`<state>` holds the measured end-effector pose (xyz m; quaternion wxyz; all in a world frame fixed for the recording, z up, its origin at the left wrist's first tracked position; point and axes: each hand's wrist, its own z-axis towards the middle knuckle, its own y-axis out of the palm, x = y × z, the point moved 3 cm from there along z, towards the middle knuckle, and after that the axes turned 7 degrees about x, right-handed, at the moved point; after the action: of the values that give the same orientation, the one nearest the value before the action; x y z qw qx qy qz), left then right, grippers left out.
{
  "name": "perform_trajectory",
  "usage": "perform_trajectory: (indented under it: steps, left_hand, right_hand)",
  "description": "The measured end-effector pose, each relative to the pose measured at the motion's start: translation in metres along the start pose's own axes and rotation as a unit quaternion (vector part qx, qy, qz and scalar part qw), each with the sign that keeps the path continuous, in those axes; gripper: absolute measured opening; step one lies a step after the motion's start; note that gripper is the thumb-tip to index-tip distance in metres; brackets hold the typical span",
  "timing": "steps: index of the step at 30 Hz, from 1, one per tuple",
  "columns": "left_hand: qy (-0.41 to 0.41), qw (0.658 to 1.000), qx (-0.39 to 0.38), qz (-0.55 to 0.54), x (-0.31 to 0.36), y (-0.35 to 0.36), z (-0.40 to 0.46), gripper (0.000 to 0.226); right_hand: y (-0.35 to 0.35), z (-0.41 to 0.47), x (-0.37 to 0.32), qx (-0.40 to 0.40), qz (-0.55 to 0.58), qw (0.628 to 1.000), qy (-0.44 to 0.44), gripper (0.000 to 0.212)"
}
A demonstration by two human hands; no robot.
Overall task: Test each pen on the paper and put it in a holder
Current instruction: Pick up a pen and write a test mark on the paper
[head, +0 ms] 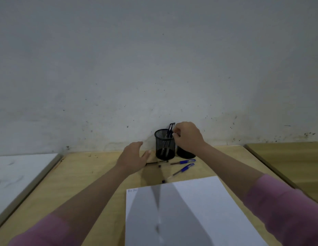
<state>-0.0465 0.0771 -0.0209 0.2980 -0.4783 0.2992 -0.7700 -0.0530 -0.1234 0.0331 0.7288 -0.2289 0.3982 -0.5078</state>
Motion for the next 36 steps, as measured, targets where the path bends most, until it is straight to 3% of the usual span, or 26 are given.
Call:
perform_trajectory:
  steps: [10, 16, 22, 28, 31, 34, 36]
  left_hand:
    - [-0.040, 0.985, -0.082, 0.144, -0.081, -0.019, -0.104, 0.050]
    - [-0.029, 0.988, -0.039, 0.149, -0.088, -0.011, -0.107, 0.083]
    - [-0.019, 0.988, -0.018, 0.153, -0.092, -0.007, -0.105, 0.056]
    - [-0.022, 0.989, -0.010, 0.149, -0.095, -0.006, -0.104, 0.059]
    - [-0.018, 0.989, -0.012, 0.149, -0.094, -0.006, -0.104, 0.052]
    - [-0.012, 0.989, 0.014, 0.146, -0.088, -0.013, -0.108, 0.062]
    - [0.039, 0.985, 0.055, 0.157, -0.075, -0.022, -0.114, 0.067]
  right_hand:
    - [0.035, -0.057, -0.041, -0.087, 0.022, 0.996, 0.001, 0.020]
    - [0.082, -0.057, -0.041, -0.129, 0.004, 0.992, 0.017, 0.027]
    - [0.122, -0.049, -0.048, -0.161, -0.100, 0.982, -0.008, 0.033]
    - [0.132, -0.044, -0.050, -0.132, -0.151, 0.979, -0.029, 0.032]
    - [0.123, -0.046, -0.054, -0.099, -0.126, 0.986, -0.043, 0.034]
    - [0.101, -0.058, -0.062, -0.072, -0.093, 0.990, -0.075, 0.032]
    - [0.081, -0.070, -0.067, -0.055, -0.062, 0.992, -0.090, 0.030]
